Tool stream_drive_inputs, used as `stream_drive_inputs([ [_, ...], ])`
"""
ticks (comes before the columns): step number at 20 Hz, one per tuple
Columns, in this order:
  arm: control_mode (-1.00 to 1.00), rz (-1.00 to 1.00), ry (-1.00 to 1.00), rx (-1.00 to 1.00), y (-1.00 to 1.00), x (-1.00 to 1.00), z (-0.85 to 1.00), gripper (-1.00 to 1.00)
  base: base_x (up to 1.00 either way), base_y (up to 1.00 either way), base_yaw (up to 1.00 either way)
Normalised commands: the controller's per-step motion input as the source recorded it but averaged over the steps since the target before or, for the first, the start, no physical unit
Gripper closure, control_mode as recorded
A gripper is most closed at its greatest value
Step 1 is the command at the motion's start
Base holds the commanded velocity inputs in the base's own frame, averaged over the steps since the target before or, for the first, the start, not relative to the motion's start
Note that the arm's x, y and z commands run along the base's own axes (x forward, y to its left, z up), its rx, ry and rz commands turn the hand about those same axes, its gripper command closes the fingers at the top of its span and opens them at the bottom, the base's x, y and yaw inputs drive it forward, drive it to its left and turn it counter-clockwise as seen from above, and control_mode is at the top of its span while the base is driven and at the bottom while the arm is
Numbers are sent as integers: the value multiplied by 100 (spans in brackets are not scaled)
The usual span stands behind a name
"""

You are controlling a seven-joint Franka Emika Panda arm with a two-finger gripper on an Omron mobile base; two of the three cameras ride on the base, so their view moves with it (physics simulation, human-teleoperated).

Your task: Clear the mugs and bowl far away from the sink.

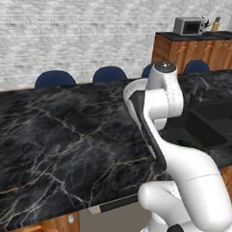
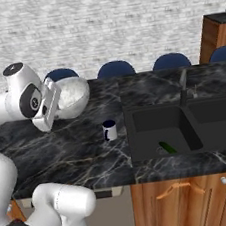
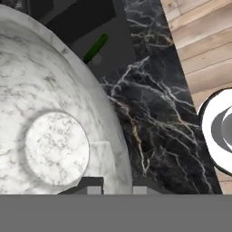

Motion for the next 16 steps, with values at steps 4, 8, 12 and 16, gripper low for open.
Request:
stream_drive_inputs([
  [4,-100,-16,-13,4,-3,-39,39,100,0,0,0],
  [8,-100,-2,0,18,-23,-51,38,100,0,0,0],
  [12,-100,1,0,18,-19,-64,46,100,0,0,0],
  [16,-100,17,0,5,-4,-80,40,100,0,0,0],
])
